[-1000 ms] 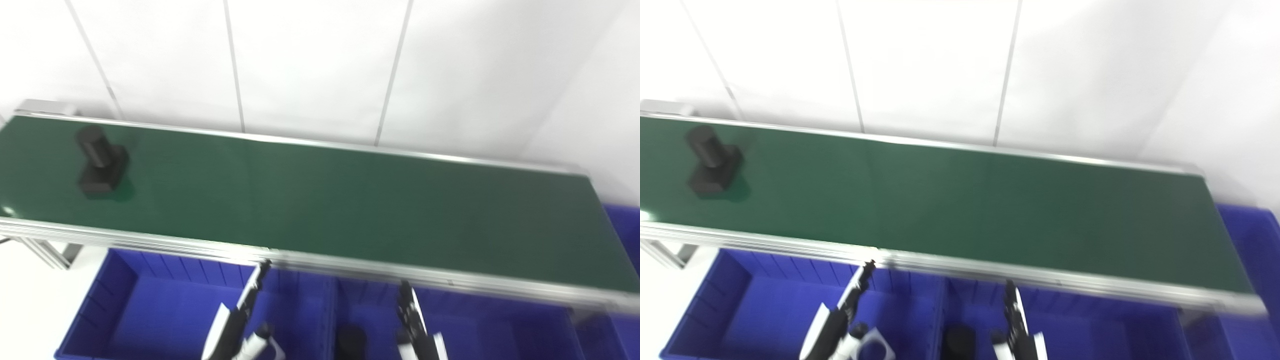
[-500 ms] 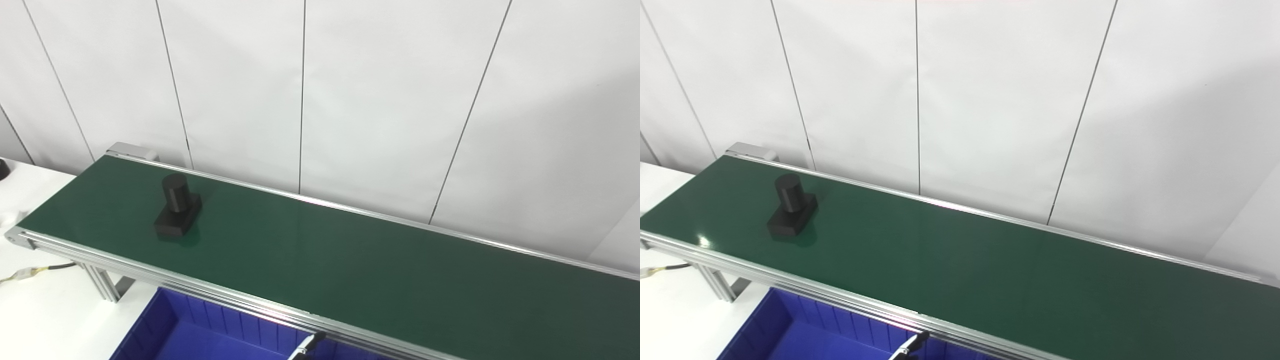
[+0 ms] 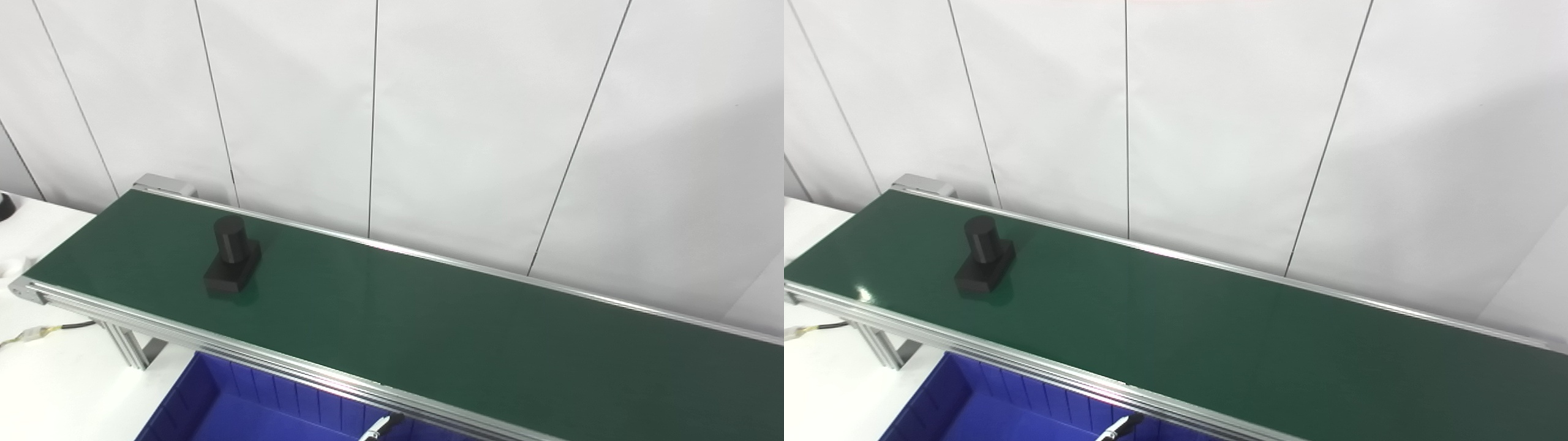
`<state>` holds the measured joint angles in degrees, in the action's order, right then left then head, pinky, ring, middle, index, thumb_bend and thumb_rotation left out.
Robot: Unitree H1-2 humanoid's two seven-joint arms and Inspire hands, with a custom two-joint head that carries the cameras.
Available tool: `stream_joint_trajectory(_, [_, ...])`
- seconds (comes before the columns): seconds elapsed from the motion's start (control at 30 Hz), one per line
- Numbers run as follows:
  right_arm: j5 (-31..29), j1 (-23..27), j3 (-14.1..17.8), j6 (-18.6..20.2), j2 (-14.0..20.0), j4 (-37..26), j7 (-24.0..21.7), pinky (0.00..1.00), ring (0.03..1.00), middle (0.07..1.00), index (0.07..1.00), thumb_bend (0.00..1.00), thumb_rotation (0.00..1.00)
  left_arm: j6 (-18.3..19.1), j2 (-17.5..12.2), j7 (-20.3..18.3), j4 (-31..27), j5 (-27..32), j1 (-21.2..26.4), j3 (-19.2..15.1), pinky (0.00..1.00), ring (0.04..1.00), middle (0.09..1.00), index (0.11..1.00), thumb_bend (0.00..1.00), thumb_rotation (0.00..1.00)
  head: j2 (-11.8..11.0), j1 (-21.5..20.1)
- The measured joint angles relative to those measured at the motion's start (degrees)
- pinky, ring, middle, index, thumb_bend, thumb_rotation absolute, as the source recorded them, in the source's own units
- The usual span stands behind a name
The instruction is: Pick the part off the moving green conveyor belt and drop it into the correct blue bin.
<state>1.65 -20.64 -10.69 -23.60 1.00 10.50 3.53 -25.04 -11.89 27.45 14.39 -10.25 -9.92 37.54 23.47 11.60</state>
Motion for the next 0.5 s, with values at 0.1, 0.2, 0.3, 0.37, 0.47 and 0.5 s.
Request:
stream_joint_trajectory(0.1, [0.04, 0.01, 0.01, 0.00, -0.04, 0.01, -0.02, 1.00, 1.000, 1.000, 1.000, 0.50, 1.00, 0.00, -0.04, -0.08, 0.01, 0.27, 0.06, 0.01, 0.88, 0.935, 0.946, 0.899, 0.67, 0.78, 0.00, 0.00])
stream_joint_trajectory(0.2, [0.11, 0.05, 0.06, 0.00, -0.03, 0.16, -0.01, 1.00, 1.000, 1.000, 1.000, 0.52, 1.00, 0.00, -0.09, -0.07, 0.02, 1.14, 0.07, 0.08, 0.87, 0.932, 0.944, 0.898, 0.67, 0.79, -0.18, -0.09])
stream_joint_trajectory(0.3, [0.09, 0.05, 0.16, 0.00, -0.04, 0.49, -0.01, 1.00, 1.000, 1.000, 1.000, 0.51, 1.00, 0.00, -0.25, 0.58, 0.09, 0.99, 0.17, 0.44, 0.87, 0.932, 0.944, 0.898, 0.67, 0.79, -0.44, 0.00])
stream_joint_trajectory(0.37, [0.07, 0.05, 0.24, 0.00, -0.05, 0.57, -0.02, 1.00, 1.000, 1.000, 1.000, 0.50, 1.00, 0.00, -0.43, 0.73, 0.11, 0.99, 0.28, 0.68, 0.87, 0.928, 0.941, 0.896, 0.68, 0.79, -0.62, -0.09])
stream_joint_trajectory(0.47, [-0.05, 0.05, 0.27, 0.00, -0.04, 0.57, -0.32, 1.00, 1.000, 1.000, 1.000, 0.46, 1.00, 0.00, -0.45, 0.72, 0.14, 1.06, 0.34, 0.67, 0.87, 0.928, 0.941, 0.893, 0.68, 0.78, -0.79, -0.09])
stream_joint_trajectory(0.5, [-0.02, 0.05, 0.27, 0.00, -0.03, 0.57, -0.38, 1.00, 1.000, 1.000, 1.000, 0.46, 1.00, 0.00, -0.44, 0.71, 0.15, 1.12, 0.34, 0.67, 0.87, 0.931, 0.944, 0.897, 0.69, 0.79, -1.05, 0.09])
